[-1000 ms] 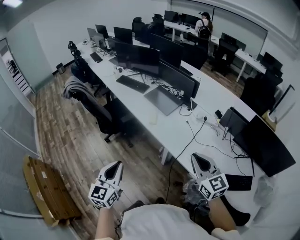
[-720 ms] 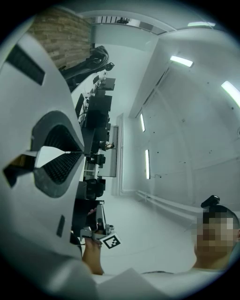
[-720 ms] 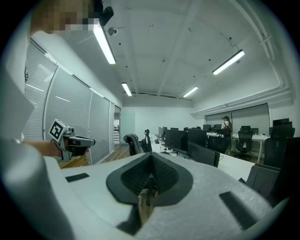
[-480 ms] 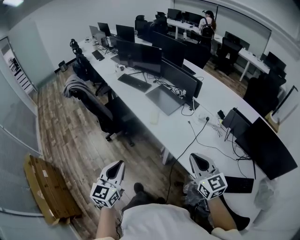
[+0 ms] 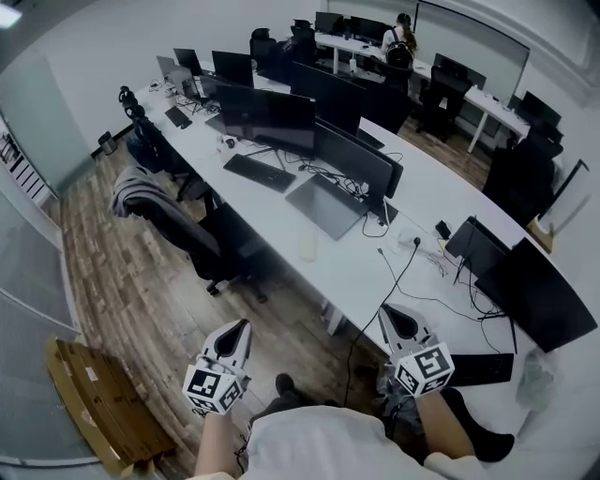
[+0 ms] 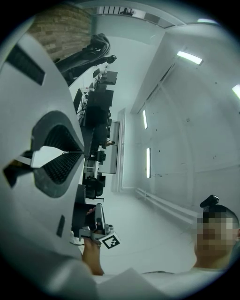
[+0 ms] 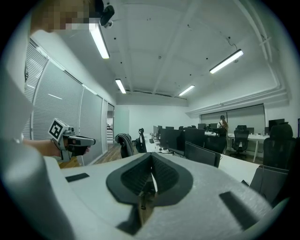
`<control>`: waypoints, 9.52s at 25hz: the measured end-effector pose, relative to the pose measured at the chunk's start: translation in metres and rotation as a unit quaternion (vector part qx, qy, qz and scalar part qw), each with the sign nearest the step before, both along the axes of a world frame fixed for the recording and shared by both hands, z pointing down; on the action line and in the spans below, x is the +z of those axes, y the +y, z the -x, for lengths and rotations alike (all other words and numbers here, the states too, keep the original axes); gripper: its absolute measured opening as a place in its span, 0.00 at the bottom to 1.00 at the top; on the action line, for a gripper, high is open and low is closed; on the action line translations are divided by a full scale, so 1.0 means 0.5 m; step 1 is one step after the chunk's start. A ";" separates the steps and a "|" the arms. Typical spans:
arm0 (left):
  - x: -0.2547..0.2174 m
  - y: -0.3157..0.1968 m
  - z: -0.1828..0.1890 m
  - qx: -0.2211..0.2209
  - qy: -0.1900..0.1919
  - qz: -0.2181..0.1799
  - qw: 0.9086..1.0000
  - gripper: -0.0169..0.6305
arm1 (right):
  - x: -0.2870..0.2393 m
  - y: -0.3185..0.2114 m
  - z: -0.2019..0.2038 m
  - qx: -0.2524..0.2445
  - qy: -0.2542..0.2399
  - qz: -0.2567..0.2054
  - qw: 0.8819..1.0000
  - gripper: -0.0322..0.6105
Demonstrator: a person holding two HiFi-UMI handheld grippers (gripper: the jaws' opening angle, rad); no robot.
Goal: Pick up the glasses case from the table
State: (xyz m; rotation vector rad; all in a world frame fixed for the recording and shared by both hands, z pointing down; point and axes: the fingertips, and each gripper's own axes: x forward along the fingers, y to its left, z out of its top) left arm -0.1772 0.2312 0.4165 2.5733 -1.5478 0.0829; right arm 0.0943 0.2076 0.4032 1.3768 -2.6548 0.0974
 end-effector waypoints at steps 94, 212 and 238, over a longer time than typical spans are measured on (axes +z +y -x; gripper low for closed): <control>0.059 -0.992 -0.088 0.197 0.016 0.023 0.980 0.05 | 0.061 -0.790 -0.066 0.186 0.018 0.029 0.982 0.05; 0.558 -1.159 -0.253 0.275 -0.043 0.251 0.927 0.51 | 0.392 -0.769 0.003 0.292 0.024 0.210 0.933 0.05; 0.075 -1.095 -0.324 0.322 0.060 0.047 0.944 0.51 | 0.081 -0.731 -0.189 0.318 -0.005 0.064 0.946 0.05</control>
